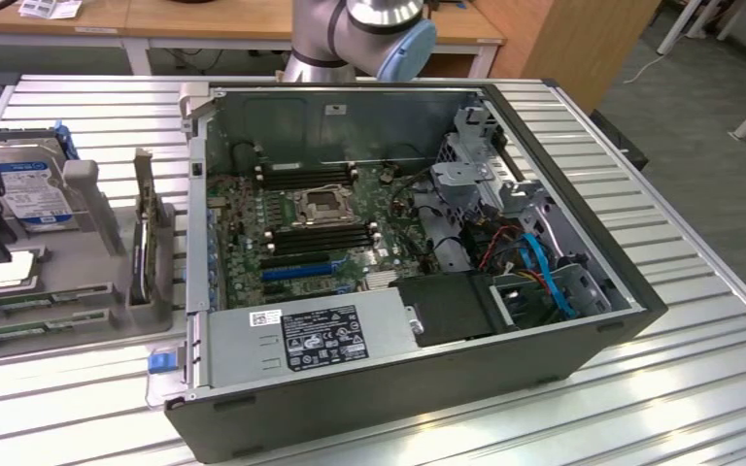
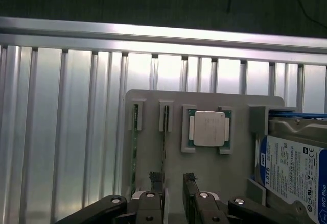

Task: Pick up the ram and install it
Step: 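Pick up the ram and move it above insertion slot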

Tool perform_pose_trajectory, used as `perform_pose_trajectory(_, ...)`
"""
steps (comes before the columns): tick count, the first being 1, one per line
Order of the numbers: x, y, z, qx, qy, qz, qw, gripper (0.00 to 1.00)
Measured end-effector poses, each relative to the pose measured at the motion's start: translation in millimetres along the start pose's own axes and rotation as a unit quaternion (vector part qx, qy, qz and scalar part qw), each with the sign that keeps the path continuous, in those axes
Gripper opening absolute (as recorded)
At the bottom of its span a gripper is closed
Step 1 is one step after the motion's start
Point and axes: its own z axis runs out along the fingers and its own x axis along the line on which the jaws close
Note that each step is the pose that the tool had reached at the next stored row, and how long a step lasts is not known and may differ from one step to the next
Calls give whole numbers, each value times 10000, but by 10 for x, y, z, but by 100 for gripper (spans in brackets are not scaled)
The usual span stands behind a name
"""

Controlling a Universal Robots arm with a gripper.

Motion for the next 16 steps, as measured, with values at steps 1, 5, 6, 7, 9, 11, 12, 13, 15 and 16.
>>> perform_pose_trajectory(1, 0, 0, 10, 0, 0, 0, 10000, 30)
perform_pose_trajectory(5, 1, -2, 48, 0, 0, 0, 10000, 30)
perform_pose_trajectory(6, 1, -2, 57, 0, 0, 0, 10000, 30)
perform_pose_trajectory(7, 1, -3, 66, 0, 0, 0, 10000, 30)
perform_pose_trajectory(9, 2, -3, 84, 0, 0, 0, 10000, 30)
perform_pose_trajectory(11, 2, -4, 101, 0, 0, 0, 10000, 30)
perform_pose_trajectory(12, 2, -4, 109, 0, 0, 0, 10000, 30)
perform_pose_trajectory(13, 2, -5, 117, 1, 0, 0, 10000, 30)
perform_pose_trajectory(15, 2, -5, 133, 0, 0, 0, 10000, 30)
perform_pose_trajectory(16, 3, -6, 141, 0, 0, 0, 10000, 30)
